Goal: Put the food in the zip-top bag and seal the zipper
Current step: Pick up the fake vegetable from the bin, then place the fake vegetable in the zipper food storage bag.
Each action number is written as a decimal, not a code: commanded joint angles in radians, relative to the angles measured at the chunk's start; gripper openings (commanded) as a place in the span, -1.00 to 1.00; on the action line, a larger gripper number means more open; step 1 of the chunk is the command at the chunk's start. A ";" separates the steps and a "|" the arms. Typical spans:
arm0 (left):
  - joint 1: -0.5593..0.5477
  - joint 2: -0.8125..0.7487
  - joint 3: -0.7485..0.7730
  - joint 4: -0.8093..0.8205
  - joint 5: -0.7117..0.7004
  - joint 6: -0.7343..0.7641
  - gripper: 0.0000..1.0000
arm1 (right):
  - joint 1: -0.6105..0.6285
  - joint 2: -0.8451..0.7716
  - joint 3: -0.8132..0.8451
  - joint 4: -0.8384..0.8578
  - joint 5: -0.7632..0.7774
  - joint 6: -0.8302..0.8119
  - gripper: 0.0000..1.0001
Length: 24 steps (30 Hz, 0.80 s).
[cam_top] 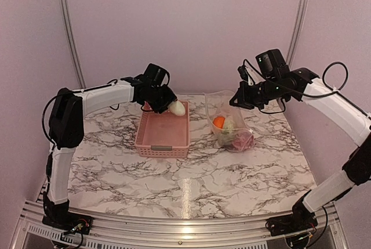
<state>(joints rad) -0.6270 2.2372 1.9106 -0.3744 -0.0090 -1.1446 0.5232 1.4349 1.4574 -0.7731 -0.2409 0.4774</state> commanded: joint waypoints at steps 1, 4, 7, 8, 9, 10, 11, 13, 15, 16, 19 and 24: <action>-0.041 -0.167 -0.014 0.171 0.004 0.197 -0.31 | -0.003 0.019 0.087 -0.037 0.009 -0.015 -1.00; -0.078 -0.223 -0.016 0.212 0.004 0.264 -0.31 | -0.003 0.023 0.098 -0.047 0.007 -0.012 -1.00; -0.128 -0.288 -0.011 0.244 -0.012 0.344 -0.32 | -0.004 0.034 0.109 -0.049 -0.005 -0.008 -1.00; -0.150 -0.321 -0.029 0.272 -0.045 0.383 -0.32 | -0.004 0.037 0.113 -0.049 -0.009 -0.006 -1.00; -0.177 -0.359 -0.059 0.318 -0.086 0.428 -0.32 | -0.004 0.041 0.119 -0.049 -0.012 -0.004 -1.00; -0.198 -0.392 -0.091 0.371 -0.118 0.471 -0.32 | -0.003 0.045 0.126 -0.050 -0.014 -0.002 -1.00; -0.217 -0.414 -0.109 0.411 -0.133 0.500 -0.33 | -0.003 0.052 0.133 -0.051 -0.018 -0.001 -1.00; -0.243 -0.428 -0.105 0.437 -0.132 0.547 -0.33 | -0.003 0.065 0.149 -0.057 -0.024 -0.002 -1.00; -0.273 -0.419 -0.082 0.426 -0.122 0.607 -0.33 | -0.003 0.078 0.171 -0.066 -0.035 -0.003 -1.00; -0.288 -0.413 -0.078 0.424 -0.114 0.640 -0.33 | -0.004 0.085 0.181 -0.069 -0.042 -0.003 -1.00; -0.331 -0.398 -0.080 0.416 -0.120 0.715 -0.32 | -0.006 0.099 0.208 -0.074 -0.060 -0.001 -1.00; -0.380 -0.367 -0.100 0.396 -0.244 0.692 -0.31 | -0.016 0.120 0.246 -0.074 -0.093 0.008 -1.00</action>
<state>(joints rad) -0.9775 1.8347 1.8229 0.0238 -0.1337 -0.4942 0.5205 1.5455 1.6367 -0.8440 -0.2932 0.4755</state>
